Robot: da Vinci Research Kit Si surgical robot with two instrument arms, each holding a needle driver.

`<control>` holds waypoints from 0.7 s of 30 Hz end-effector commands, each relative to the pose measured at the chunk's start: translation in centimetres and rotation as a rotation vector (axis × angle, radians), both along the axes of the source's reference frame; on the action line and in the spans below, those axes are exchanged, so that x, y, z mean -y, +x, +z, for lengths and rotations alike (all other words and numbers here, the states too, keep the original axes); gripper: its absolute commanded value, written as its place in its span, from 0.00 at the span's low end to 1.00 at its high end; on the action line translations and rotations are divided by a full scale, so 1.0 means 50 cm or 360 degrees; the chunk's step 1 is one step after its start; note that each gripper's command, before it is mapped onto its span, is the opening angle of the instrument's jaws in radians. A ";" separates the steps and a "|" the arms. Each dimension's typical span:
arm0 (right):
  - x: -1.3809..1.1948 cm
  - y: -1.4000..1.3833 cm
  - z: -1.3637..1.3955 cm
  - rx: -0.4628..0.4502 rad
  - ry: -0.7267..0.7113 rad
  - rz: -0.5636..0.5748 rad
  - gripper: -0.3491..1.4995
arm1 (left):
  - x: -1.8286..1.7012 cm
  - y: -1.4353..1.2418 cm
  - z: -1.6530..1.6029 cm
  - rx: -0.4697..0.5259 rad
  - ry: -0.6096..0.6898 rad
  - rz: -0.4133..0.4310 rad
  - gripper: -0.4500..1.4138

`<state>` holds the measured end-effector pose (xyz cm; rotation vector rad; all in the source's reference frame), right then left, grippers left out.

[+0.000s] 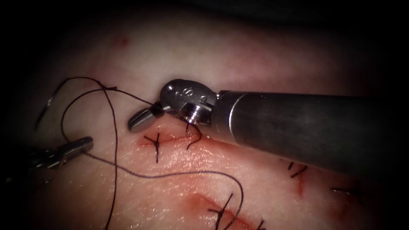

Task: Wound Closure
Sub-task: With the left driver, loop the suture counter clockwise twice around the right driver.

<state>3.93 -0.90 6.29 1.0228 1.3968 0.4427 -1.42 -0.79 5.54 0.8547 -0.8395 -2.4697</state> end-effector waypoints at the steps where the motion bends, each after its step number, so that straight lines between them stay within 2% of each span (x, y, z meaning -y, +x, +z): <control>1: 0.0004 0.0015 0.0004 -0.0018 0.0010 0.0015 0.00 | -0.0007 -0.0011 0.0011 0.0000 -0.0002 0.0003 0.00; 5: 0.0005 0.0002 -0.0005 -0.0130 0.0135 0.0210 0.00 | -0.0006 -0.0022 0.0052 0.0010 0.0076 0.0039 0.00; 10: 0.0005 0.0000 -0.0017 -0.0223 0.0219 0.0289 0.00 | -0.0014 -0.0042 0.0083 0.0027 0.0110 0.0046 0.00; 14: 0.0005 0.0008 -0.0037 -0.0229 0.0247 0.0371 0.00 | -0.0017 -0.0079 0.0115 0.0029 0.0136 0.0085 0.00; 15: 0.0006 0.0018 -0.0053 -0.0252 0.0281 0.0472 0.00 | -0.0016 -0.0113 0.0134 0.0034 0.0151 0.0121 0.00; 21: 0.0012 0.0040 -0.0076 -0.0284 0.0333 0.0535 0.00 | -0.0015 -0.0172 0.0148 0.0044 0.0186 0.0169 0.00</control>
